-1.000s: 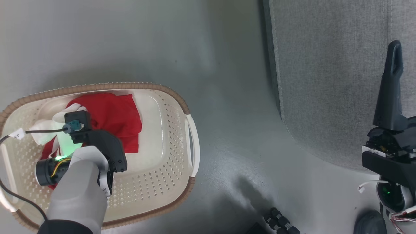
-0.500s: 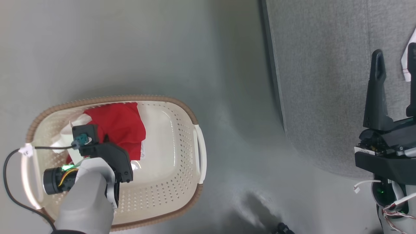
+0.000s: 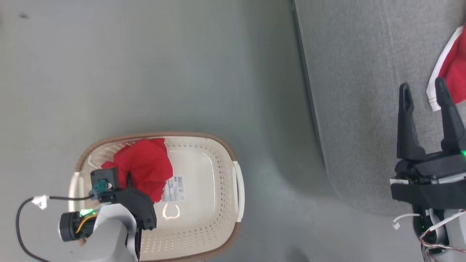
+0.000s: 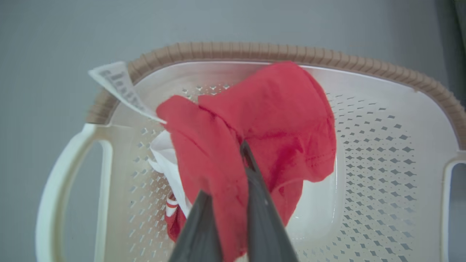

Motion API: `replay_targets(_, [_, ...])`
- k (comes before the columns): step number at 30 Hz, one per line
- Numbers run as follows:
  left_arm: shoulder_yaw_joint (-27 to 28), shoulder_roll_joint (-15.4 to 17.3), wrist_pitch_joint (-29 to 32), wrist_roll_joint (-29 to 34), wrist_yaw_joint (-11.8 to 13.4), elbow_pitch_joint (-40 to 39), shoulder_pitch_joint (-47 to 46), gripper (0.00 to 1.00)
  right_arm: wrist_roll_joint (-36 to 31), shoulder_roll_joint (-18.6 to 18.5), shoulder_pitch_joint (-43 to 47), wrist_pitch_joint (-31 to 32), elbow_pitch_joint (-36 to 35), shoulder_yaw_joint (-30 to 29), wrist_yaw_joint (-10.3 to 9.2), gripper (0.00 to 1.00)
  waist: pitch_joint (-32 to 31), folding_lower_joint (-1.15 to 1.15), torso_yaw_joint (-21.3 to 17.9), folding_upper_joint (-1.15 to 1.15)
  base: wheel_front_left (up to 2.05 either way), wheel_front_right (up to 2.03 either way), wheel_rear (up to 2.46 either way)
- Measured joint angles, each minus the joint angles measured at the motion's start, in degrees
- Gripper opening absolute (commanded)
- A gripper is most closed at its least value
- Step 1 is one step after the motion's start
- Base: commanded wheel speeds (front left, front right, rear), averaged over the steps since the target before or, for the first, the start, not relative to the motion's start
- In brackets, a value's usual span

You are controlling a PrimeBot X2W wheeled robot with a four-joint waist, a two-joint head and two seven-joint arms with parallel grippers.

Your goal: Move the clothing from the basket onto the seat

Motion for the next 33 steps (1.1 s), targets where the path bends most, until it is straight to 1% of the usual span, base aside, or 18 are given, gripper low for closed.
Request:
replay_targets(5, [-0.68,-0.14,-0.87,-0.18,-0.56,-1.11,2.11,0.00,0.00,-0.31,1.80,0.00,2.35,-0.07,0.32,1.00,-4.00,0.00,1.37,0.00,0.00,0.00,0.00])
replay_targets(6, [-0.83,-0.15,-0.90,-0.20,-1.00,-1.37,2.55,0.00,0.00,-0.41,2.23,0.00,2.72,-0.08,0.32,1.00,-4.83,0.00,1.66,0.00,0.00,0.00,0.00])
replay_targets(9, [-2.30,-0.21,-1.07,-1.01,-1.10,-3.45,4.46,0.00,0.00,-0.54,3.24,0.00,4.06,-0.03,0.32,1.00,-7.32,0.00,2.51,0.00,0.00,0.00,0.00])
replay_targets(10, [-2.69,-0.19,-1.07,-1.27,-1.47,-4.16,5.16,0.00,0.00,-0.56,3.71,0.00,4.31,0.00,0.33,1.00,-8.14,0.00,2.78,0.00,0.00,0.00,0.00])
replay_targets(17, [-5.63,-0.21,-1.33,-3.83,-1.47,-8.88,9.05,0.00,0.00,-0.91,7.20,0.00,6.12,-0.01,0.33,1.00,-13.88,0.00,4.63,0.00,0.00,0.00,0.00])
replay_targets(25, [-5.58,-0.21,-1.35,-3.85,-1.36,-14.38,12.73,0.00,0.00,-0.91,10.36,0.03,7.17,0.37,0.33,1.00,-20.04,0.00,6.69,0.00,0.00,0.00,0.00])
replay_targets(33, [-4.55,-0.19,-1.35,-2.82,-0.73,-19.85,17.72,0.00,0.00,-0.60,14.23,0.10,7.98,0.96,0.31,1.00,-26.04,0.00,8.18,-0.01,0.00,0.00,0.00])
